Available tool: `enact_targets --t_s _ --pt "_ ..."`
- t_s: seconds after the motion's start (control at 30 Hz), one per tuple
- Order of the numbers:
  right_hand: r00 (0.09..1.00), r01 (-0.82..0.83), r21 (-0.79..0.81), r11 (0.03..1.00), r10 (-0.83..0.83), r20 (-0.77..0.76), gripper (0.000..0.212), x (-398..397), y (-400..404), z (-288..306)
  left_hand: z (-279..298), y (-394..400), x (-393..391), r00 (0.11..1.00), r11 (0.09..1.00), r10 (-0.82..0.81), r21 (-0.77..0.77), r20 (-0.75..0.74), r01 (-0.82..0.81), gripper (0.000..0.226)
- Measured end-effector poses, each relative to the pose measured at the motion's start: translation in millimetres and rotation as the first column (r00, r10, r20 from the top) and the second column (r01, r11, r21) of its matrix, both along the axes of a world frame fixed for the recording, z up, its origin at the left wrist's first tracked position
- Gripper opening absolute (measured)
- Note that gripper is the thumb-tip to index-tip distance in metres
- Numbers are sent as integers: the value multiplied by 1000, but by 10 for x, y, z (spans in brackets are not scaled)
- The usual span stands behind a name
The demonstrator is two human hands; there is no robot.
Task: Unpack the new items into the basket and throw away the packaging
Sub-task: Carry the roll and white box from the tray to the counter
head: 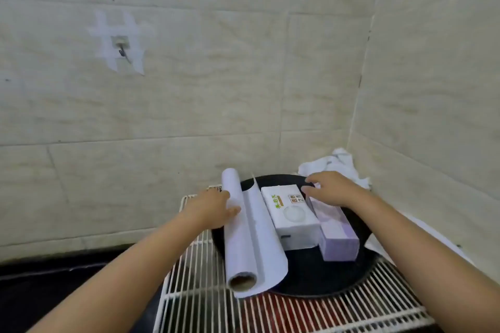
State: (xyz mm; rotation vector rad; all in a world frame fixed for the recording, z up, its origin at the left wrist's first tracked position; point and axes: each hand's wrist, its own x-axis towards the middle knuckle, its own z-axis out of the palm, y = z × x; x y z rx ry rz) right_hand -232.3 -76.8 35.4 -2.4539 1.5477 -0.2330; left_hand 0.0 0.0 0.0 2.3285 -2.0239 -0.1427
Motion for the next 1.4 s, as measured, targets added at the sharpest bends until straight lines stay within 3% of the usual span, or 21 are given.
enact_targets --t_s 0.27,0.37,0.47,0.57,0.67,0.73,0.83,0.93,1.03,1.07,1.13,1.2,1.3,1.4 --pt "991 -94 114 989 105 -88 32 89 -66 -158 21 -271 -505 969 984 121 -105 -217 -146 53" --pt "993 -99 125 987 107 -55 32 47 -86 -187 -15 -321 -668 962 979 176 -63 -207 -192 35" --pt "993 -104 140 985 111 -39 38 23 -75 -187 -2 -308 -645 929 961 228 -84 -291 -262 10" --pt "992 -99 123 987 108 -69 40 56 -45 -188 16 -209 -470 896 946 254 -101 -364 -309 21" --pt "991 -63 65 996 71 -117 40 147 -42 -236 -49 -107 -258 812 920 292 -84 -505 -383 26" --pt "991 -14 18 1000 16 -137 47 233 -46 -276 -134 -46 -151 703 904 322 -16 -634 -428 12" --pt "988 44 -29 999 -48 -144 64 388 -39 -344 -243 29 -55 541 878 354 72 -763 -473 25" --pt "989 86 -33 996 -90 -120 77 527 -14 -390 -341 39 32 493 857 351 62 -796 -511 27" --pt "988 110 -2 994 -109 -108 79 598 -18 -407 -387 64 0 516 839 320 -15 -795 -543 11" --pt "988 114 10 993 -112 -102 78 605 -20 -405 -407 62 -4 551 839 293 -66 -781 -540 33" --pt "990 114 27 993 -111 -91 78 605 -30 -406 -399 87 -2 760 868 243 -214 -603 -447 56" --pt "990 117 40 992 -113 -83 79 587 -33 -415 -338 122 -43 932 928 142 -283 -333 -242 47" --pt "991 120 51 991 -116 -71 79 555 -30 -426 -284 131 -145 991 975 -15 -220 -132 -15 43" --pt "991 124 65 990 -121 -56 78 541 -35 -427 -196 83 -306 999 984 -41 -172 -33 35 38"
